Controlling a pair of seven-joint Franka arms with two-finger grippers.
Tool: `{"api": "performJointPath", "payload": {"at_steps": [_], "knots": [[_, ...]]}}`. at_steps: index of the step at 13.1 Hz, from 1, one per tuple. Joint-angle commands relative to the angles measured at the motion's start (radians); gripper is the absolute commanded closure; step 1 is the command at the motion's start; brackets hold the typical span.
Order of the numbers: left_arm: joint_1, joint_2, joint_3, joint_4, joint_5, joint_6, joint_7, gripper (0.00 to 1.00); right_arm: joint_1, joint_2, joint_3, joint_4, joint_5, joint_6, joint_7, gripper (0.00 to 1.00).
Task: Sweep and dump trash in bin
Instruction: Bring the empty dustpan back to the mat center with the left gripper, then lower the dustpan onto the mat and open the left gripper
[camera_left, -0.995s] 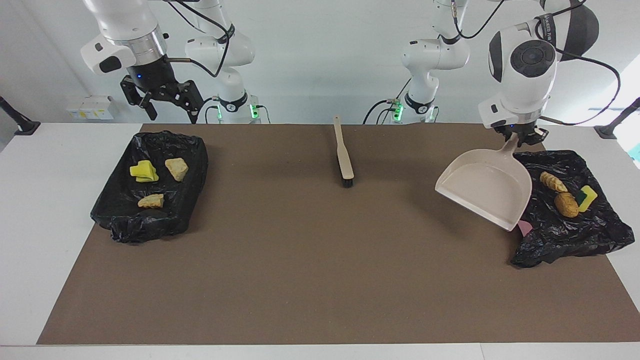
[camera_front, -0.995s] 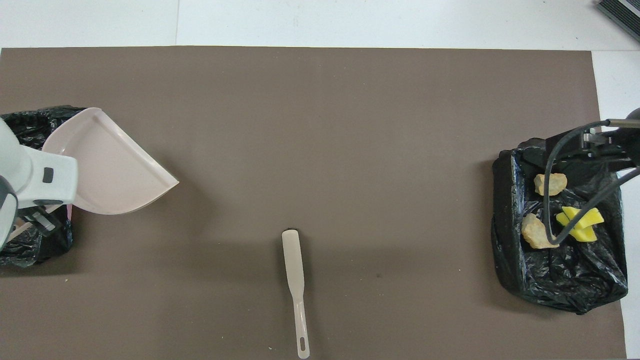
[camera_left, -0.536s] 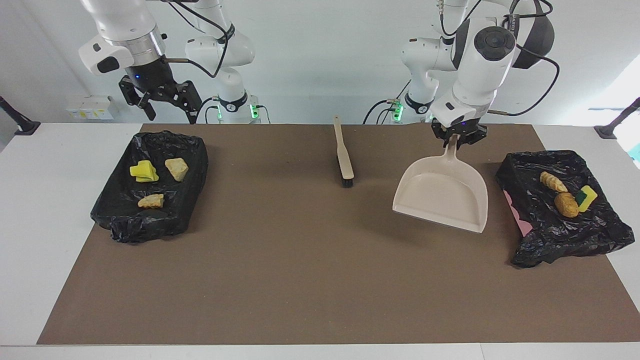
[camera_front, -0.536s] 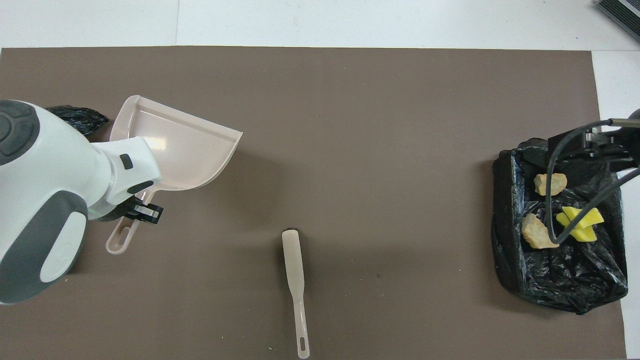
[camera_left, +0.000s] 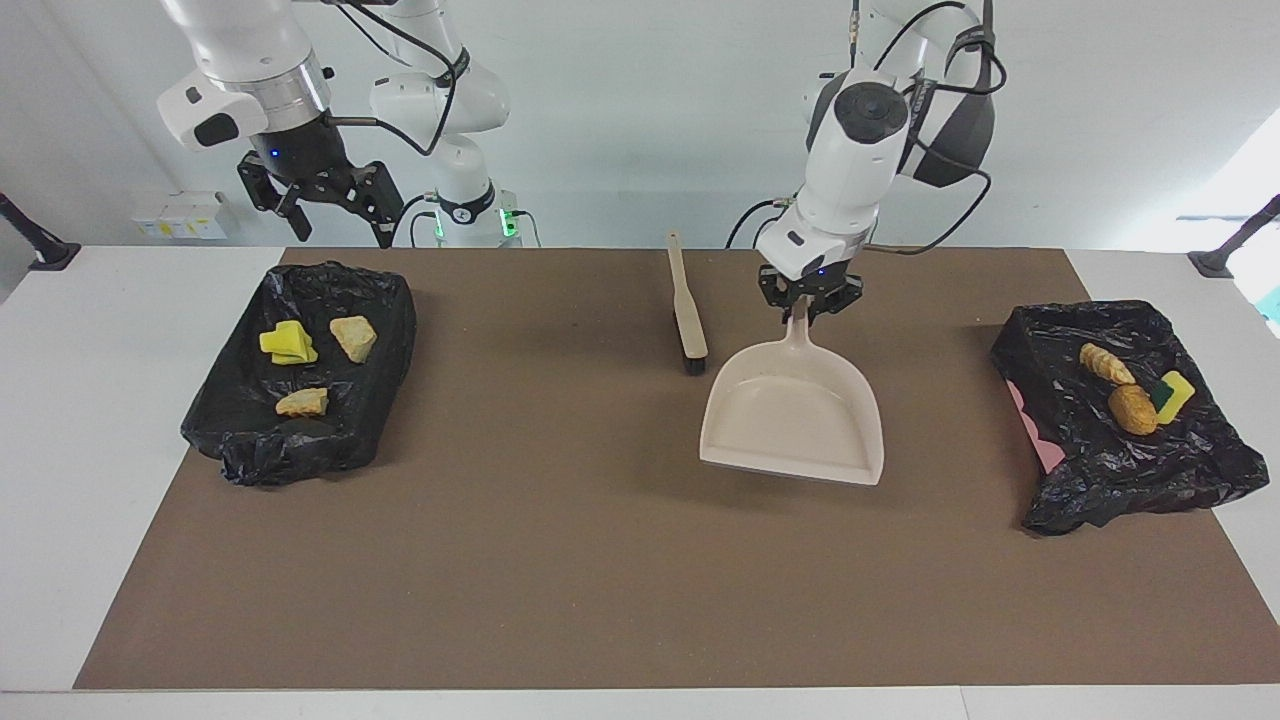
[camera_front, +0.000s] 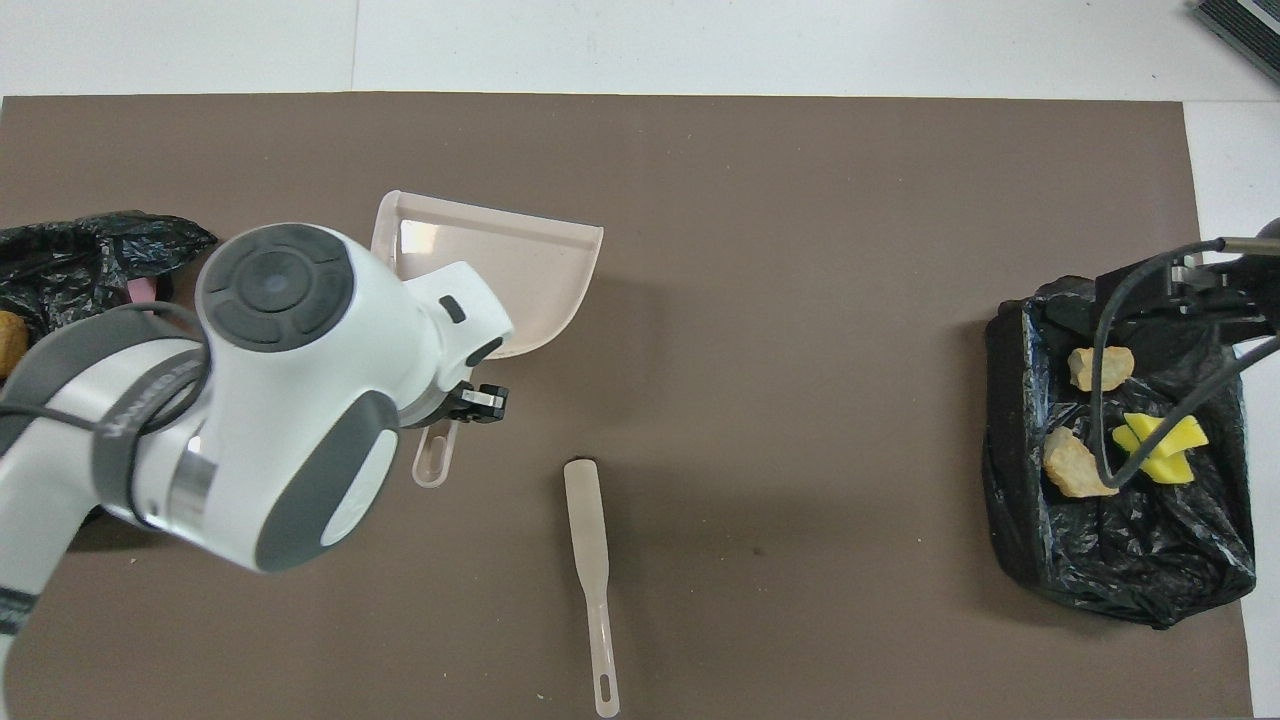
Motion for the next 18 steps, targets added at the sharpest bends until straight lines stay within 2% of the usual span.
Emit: {"api": "performJointPath", "payload": {"at_steps": [1, 4, 7, 10, 11, 12, 13, 18], "knots": [[-0.057, 0.151, 0.016, 0.128, -0.013, 0.040, -0.092, 1.00, -0.007, -0.011, 0.000, -0.016, -0.004, 0.005, -0.027, 0.00], [-0.083, 0.216, 0.016, 0.127, -0.018, 0.165, -0.146, 1.00, -0.007, -0.011, 0.000, -0.016, -0.004, 0.005, -0.027, 0.00], [-0.097, 0.283, 0.016, 0.128, -0.022, 0.218, -0.176, 1.00, -0.007, -0.011, 0.000, -0.016, -0.004, 0.005, -0.027, 0.00], [-0.110, 0.284, 0.016, 0.110, -0.022, 0.248, -0.227, 1.00, -0.008, -0.011, 0.000, -0.016, -0.004, 0.005, -0.027, 0.00], [-0.108, 0.284, 0.016, 0.107, -0.021, 0.255, -0.224, 0.90, -0.007, -0.011, 0.000, -0.016, -0.004, 0.005, -0.027, 0.00], [-0.100, 0.287, 0.015, 0.105, -0.019, 0.269, -0.209, 0.42, -0.007, -0.011, 0.000, -0.016, -0.004, 0.005, -0.027, 0.00], [-0.099, 0.287, 0.016, 0.101, -0.021, 0.280, -0.222, 0.00, -0.007, -0.011, 0.000, -0.016, -0.004, 0.005, -0.027, 0.00], [-0.061, 0.235, 0.035, 0.118, -0.021, 0.266, -0.213, 0.00, -0.007, -0.011, 0.000, -0.016, -0.004, 0.005, -0.027, 0.00]]}}
